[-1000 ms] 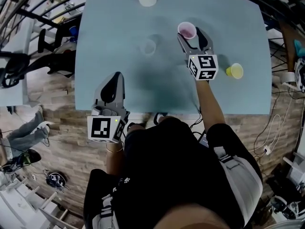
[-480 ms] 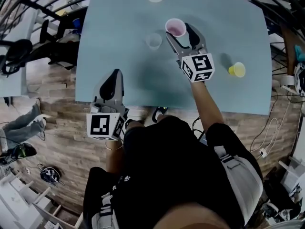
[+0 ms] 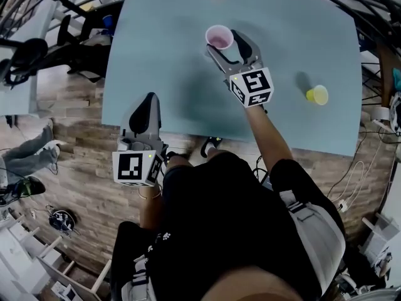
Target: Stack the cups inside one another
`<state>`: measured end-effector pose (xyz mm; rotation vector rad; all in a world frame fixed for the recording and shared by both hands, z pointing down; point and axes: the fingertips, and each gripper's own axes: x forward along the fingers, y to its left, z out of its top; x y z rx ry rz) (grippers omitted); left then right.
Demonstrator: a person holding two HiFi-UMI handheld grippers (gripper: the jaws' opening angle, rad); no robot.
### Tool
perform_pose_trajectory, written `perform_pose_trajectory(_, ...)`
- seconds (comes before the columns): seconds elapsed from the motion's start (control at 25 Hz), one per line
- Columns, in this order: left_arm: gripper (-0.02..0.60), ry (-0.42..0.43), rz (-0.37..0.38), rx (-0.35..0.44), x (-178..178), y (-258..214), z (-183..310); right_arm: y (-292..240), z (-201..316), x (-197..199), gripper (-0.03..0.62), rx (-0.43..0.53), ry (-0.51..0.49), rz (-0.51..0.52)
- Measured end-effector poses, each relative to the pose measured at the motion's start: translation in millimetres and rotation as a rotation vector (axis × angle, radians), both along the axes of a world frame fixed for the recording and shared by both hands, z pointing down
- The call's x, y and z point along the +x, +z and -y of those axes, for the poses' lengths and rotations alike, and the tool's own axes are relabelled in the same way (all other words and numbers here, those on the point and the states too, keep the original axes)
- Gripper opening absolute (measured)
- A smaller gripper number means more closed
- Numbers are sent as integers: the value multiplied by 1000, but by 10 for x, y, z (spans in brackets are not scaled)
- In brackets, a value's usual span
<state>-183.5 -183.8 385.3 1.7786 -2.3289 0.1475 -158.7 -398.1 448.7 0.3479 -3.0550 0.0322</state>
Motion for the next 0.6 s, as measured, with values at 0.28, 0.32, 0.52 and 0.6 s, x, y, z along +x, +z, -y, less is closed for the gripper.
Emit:
perform_pose_trajectory(0.28,-8,-31,-4,-22,-40,59,-107,247,-67,-123,321,-15,-26,-46)
perform_pose_trajectory(0.32,-8,-33,-4,-26,-43,67,-119,290,-73,-133,321,-17,-27,-56)
perform_pose_trajectory(0.52,-8,-44,-11,-41,-82,95,-160,512,-92,-192,322,-29,-31,-109)
perform_pose_trajectory(0.6,-8,-44,-4,-42,-94,92,-168,593,-93,-211,324,-32,-29,-127)
